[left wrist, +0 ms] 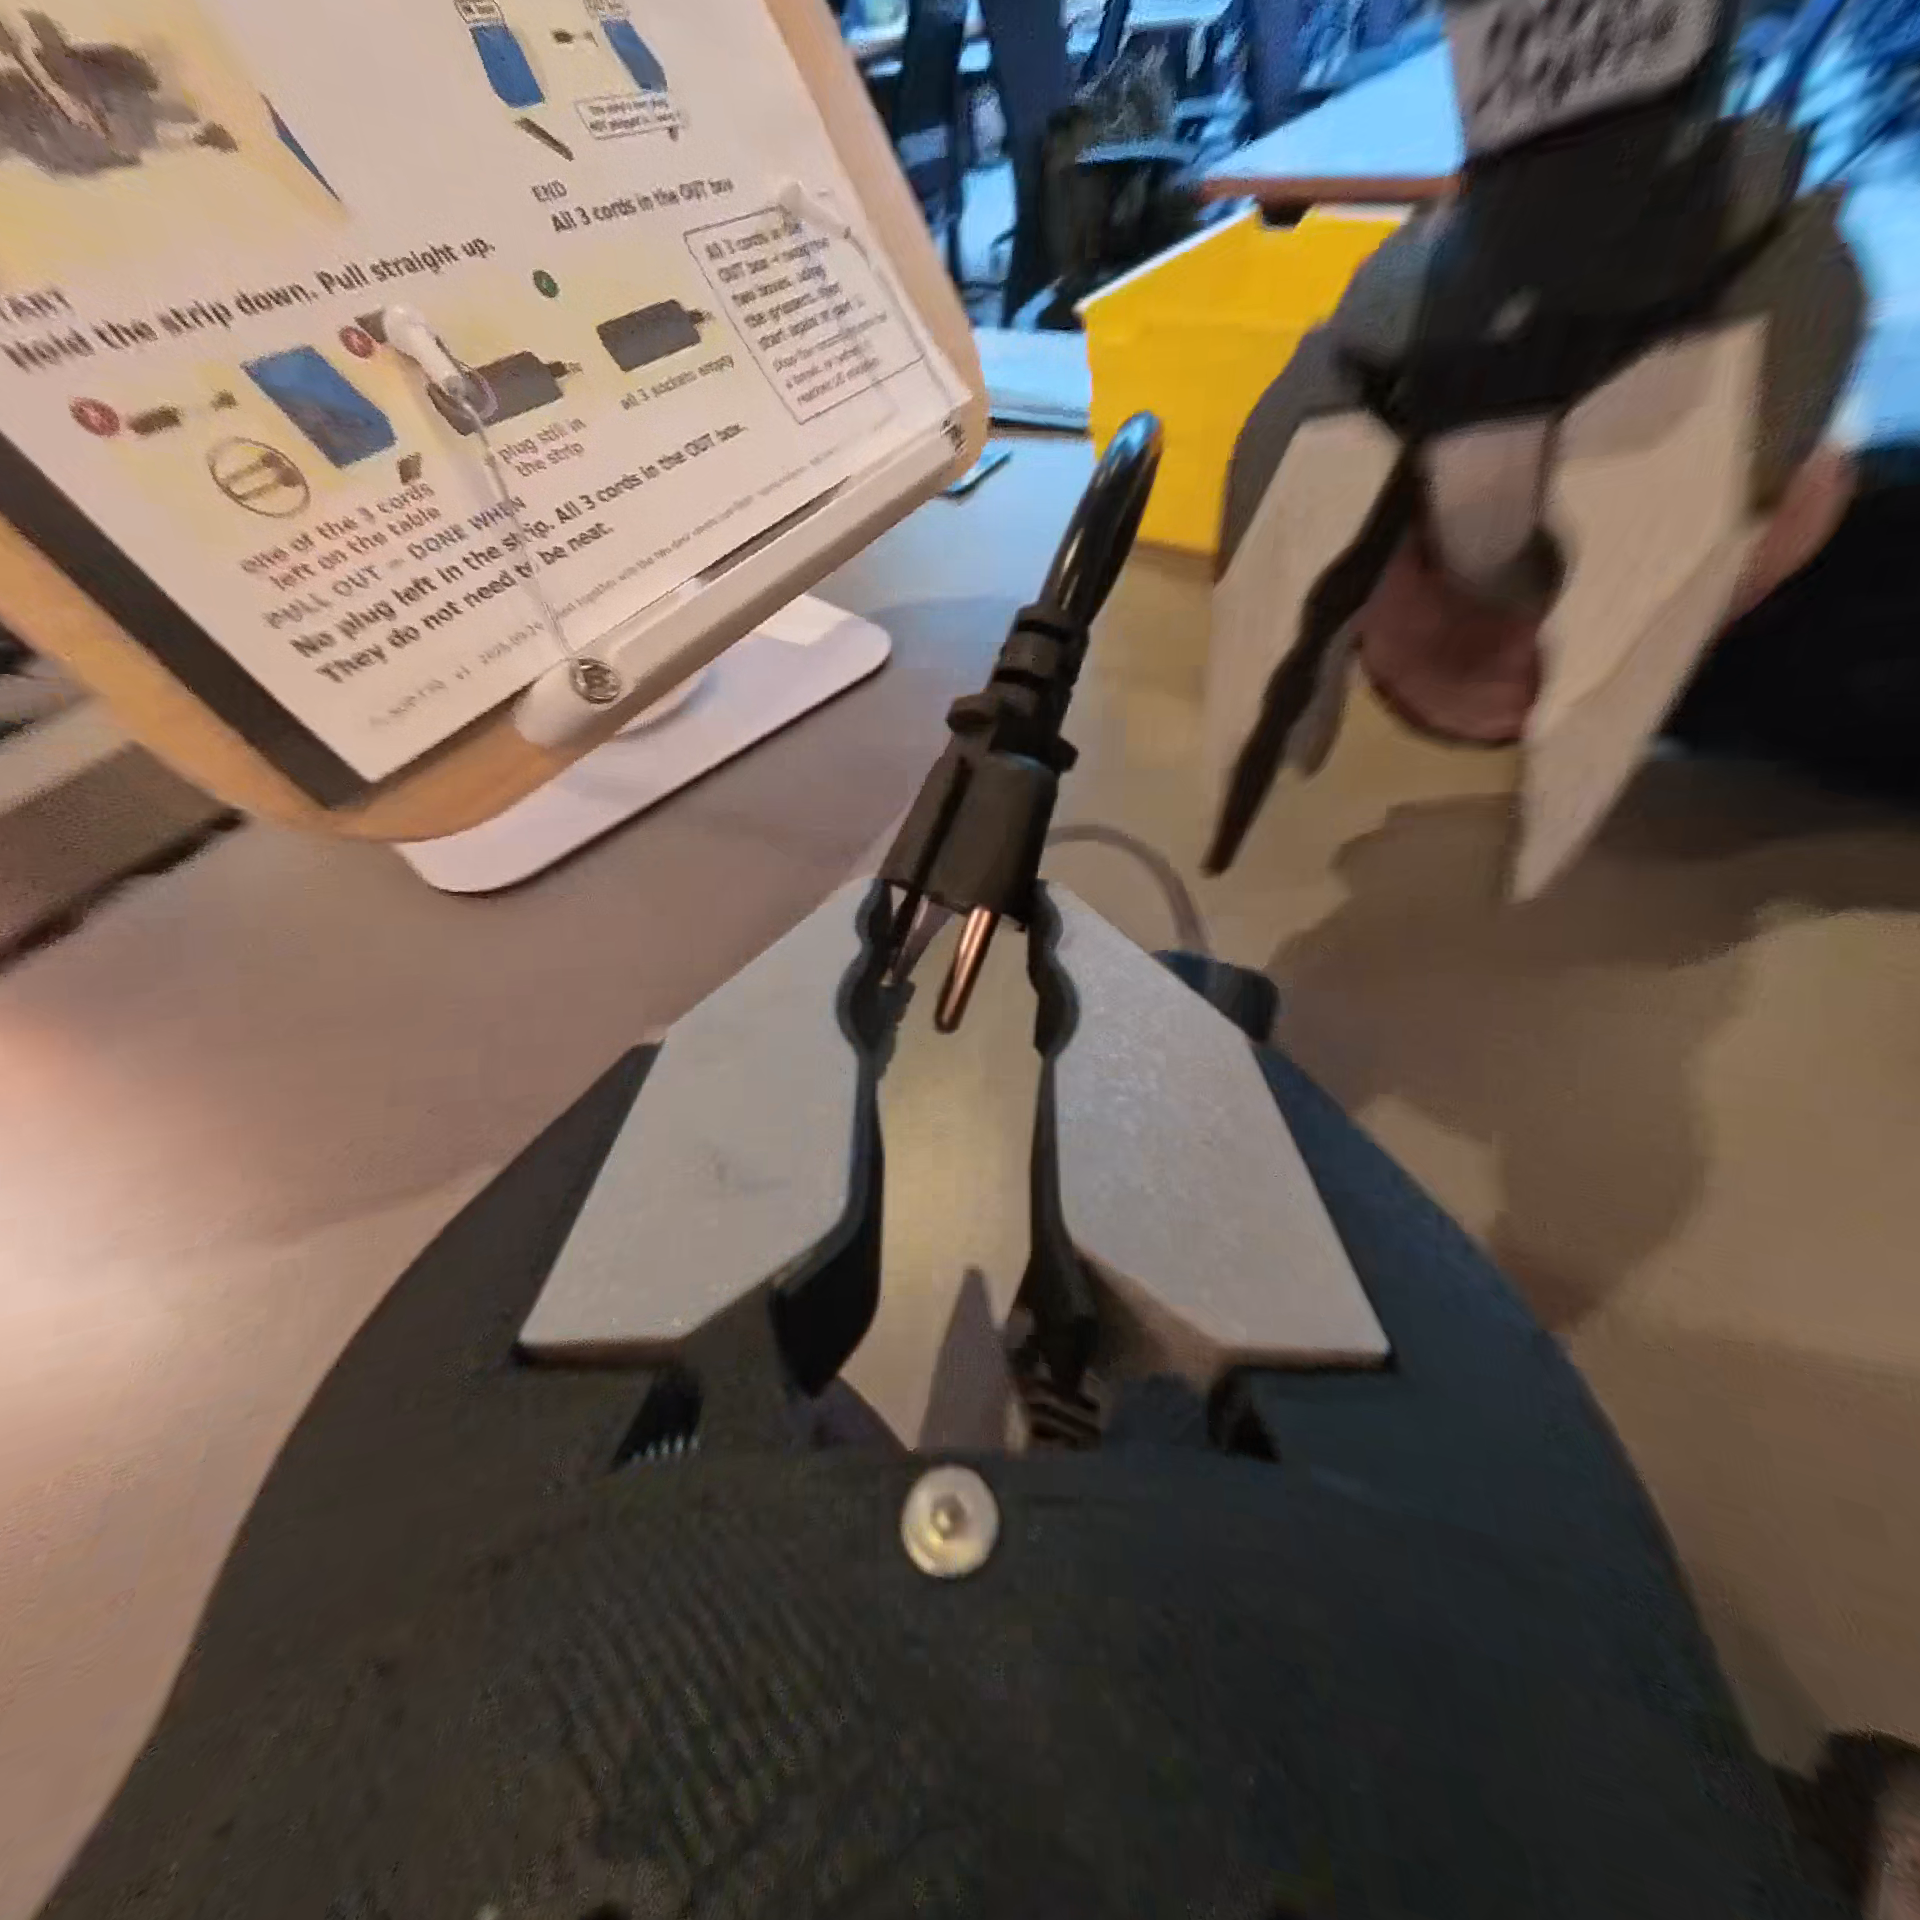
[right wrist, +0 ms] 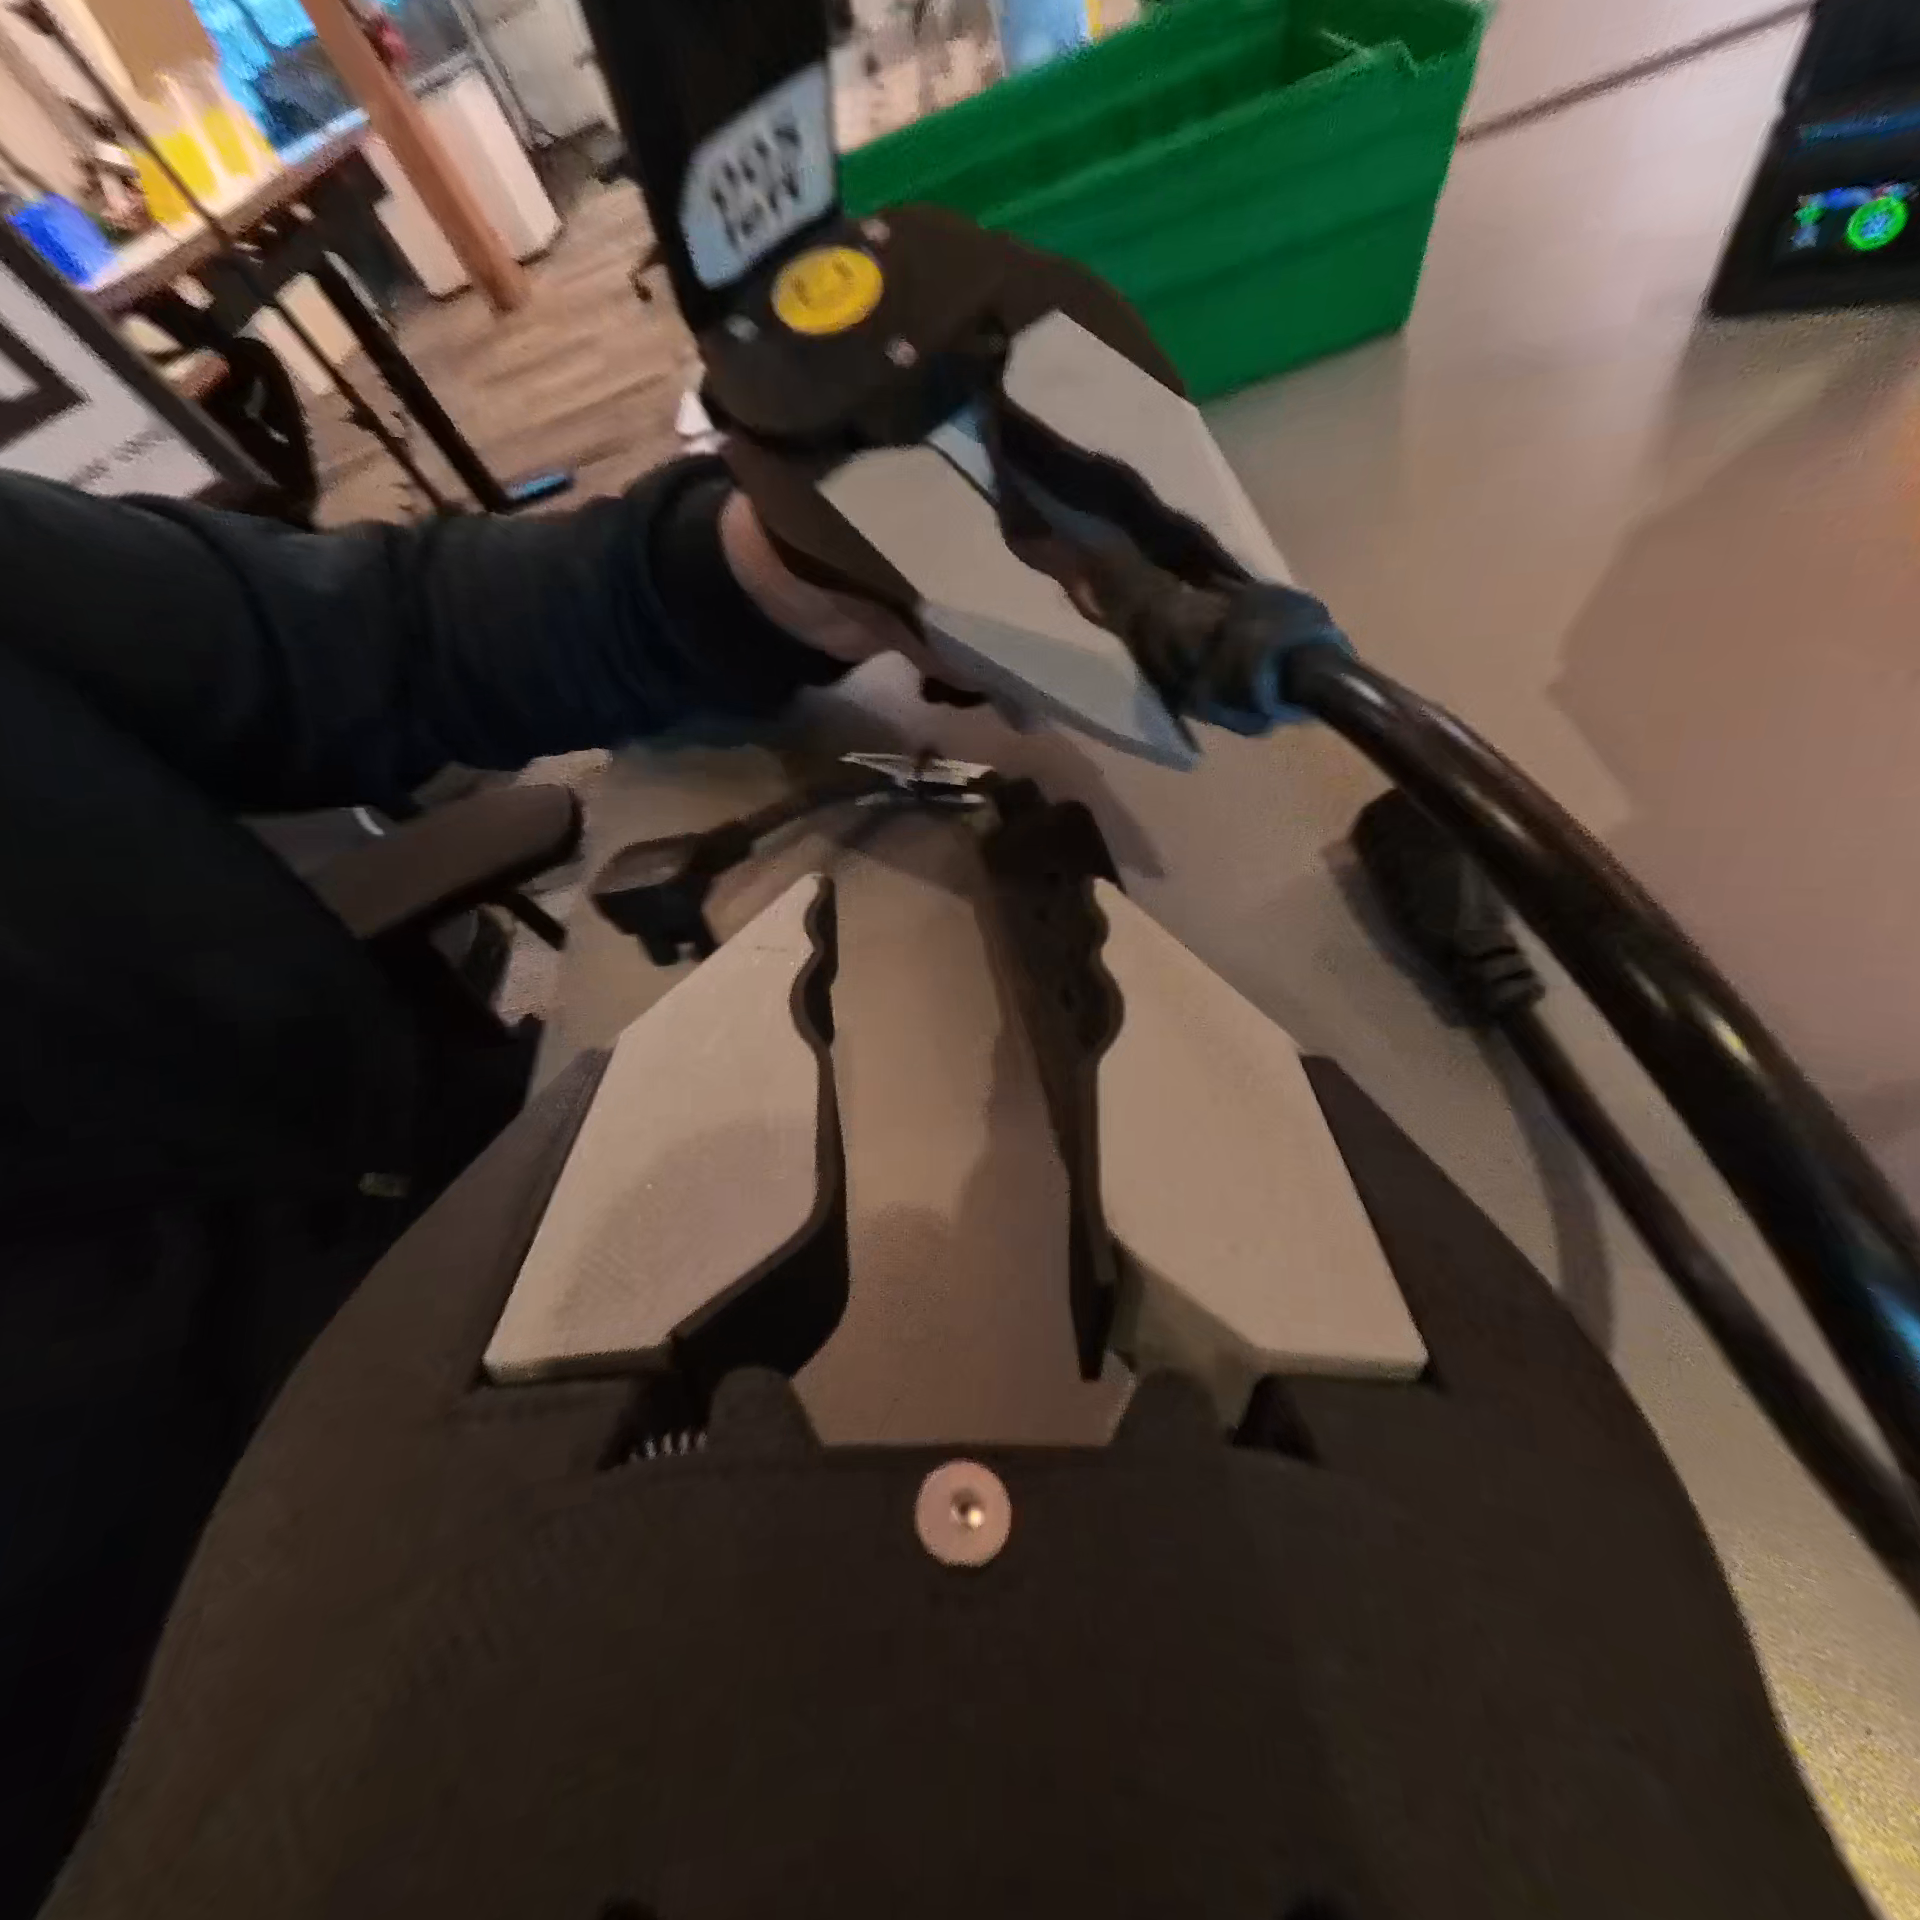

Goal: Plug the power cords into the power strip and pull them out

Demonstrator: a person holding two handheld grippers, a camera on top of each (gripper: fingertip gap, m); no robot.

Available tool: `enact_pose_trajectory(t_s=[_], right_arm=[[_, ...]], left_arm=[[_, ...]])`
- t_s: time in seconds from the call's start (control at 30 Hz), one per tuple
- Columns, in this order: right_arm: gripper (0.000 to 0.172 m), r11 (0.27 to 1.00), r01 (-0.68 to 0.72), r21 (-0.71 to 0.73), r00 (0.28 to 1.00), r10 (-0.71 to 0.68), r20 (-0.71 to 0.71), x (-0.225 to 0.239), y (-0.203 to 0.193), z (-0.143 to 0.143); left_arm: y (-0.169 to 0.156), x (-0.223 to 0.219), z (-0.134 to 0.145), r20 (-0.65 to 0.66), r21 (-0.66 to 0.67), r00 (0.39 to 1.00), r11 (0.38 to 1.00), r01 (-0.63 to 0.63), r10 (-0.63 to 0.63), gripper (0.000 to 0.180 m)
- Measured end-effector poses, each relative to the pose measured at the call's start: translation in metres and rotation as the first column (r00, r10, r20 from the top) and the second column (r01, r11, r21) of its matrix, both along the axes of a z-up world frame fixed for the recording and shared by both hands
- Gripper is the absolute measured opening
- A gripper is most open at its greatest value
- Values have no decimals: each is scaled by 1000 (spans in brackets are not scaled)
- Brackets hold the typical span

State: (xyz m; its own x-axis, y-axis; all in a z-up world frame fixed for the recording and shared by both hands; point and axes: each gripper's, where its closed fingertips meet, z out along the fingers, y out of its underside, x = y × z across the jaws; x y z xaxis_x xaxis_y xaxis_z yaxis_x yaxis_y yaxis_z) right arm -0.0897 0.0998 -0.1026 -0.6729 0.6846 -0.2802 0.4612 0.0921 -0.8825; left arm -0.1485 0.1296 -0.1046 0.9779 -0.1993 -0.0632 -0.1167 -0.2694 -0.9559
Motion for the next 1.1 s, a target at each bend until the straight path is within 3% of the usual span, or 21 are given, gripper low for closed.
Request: enact_pose_trajectory(t_s=[0.1,0.27,0.5,0.63,0.87,1.1], right_arm=[[43,996,90,-29,995,-91,-32,-19,8,-8],[43,982,72,-177,981,-102,-164,-24,11,17],[41,994,63,-92,940,-90,-328,-21,1,28],[29,997,52,-51,914,-68,-401,-15,-6,31],[29,995,-54,-79,917,19,-397,1,-13,38],[28,994,-46,-98,938,9,-346,-1,-10,35]], left_arm=[[-4,13,3,135,1,987,996,90,-89,23],[-8,32,4,267,1,944,980,201,-194,22],[-22,58,7,506,24,786,917,399,-356,21],[-28,71,16,576,66,703,881,468,-417,21],[-41,86,26,704,142,508,799,584,-496,17],[-37,84,22,697,114,538,814,570,-475,17]])
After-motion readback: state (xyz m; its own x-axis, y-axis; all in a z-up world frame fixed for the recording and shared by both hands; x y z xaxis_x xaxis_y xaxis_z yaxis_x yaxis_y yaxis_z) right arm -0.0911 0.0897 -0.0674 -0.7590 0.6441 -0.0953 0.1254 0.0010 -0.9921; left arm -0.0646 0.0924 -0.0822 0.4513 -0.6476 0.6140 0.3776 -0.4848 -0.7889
